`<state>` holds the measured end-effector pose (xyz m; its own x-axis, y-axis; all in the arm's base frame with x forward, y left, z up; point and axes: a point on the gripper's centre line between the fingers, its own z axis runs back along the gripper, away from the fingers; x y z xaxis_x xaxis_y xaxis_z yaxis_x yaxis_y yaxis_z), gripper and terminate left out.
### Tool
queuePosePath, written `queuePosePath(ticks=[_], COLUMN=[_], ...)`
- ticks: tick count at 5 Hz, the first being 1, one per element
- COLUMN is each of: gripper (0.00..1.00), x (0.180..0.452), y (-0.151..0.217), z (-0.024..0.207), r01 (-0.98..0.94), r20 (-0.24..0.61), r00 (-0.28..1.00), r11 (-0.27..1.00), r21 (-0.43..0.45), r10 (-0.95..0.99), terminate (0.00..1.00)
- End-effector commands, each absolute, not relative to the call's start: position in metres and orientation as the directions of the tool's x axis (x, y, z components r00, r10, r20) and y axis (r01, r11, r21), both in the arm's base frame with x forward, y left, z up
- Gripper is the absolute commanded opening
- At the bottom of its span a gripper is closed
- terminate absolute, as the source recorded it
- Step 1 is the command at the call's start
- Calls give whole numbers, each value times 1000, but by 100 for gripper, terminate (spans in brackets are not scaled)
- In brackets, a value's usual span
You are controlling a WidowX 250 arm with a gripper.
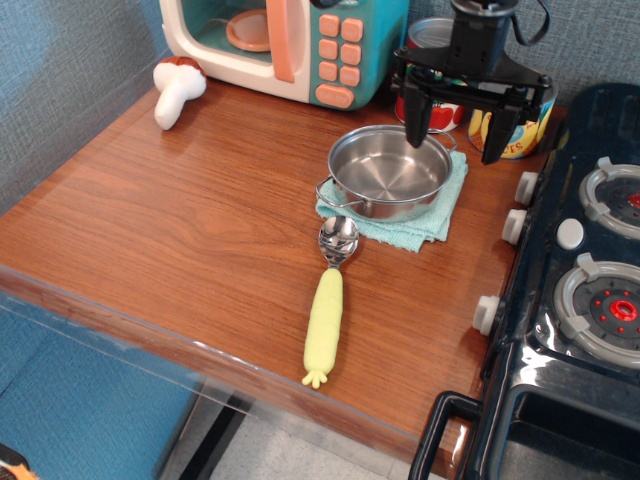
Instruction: Move the pot onto the towel.
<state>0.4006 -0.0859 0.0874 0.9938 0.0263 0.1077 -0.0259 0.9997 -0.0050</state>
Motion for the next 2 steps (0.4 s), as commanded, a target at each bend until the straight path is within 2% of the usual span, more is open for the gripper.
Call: queuePosePath(ticks=[1, 2], gripper=[100, 100], x=[386, 386], y=[-77, -77], z=[123, 123], r01=[-28, -28], r20=[185, 185], r00=[982, 982], r11=[999, 999], r21=[-21, -21], r10=[31, 31], terminate=[0, 100])
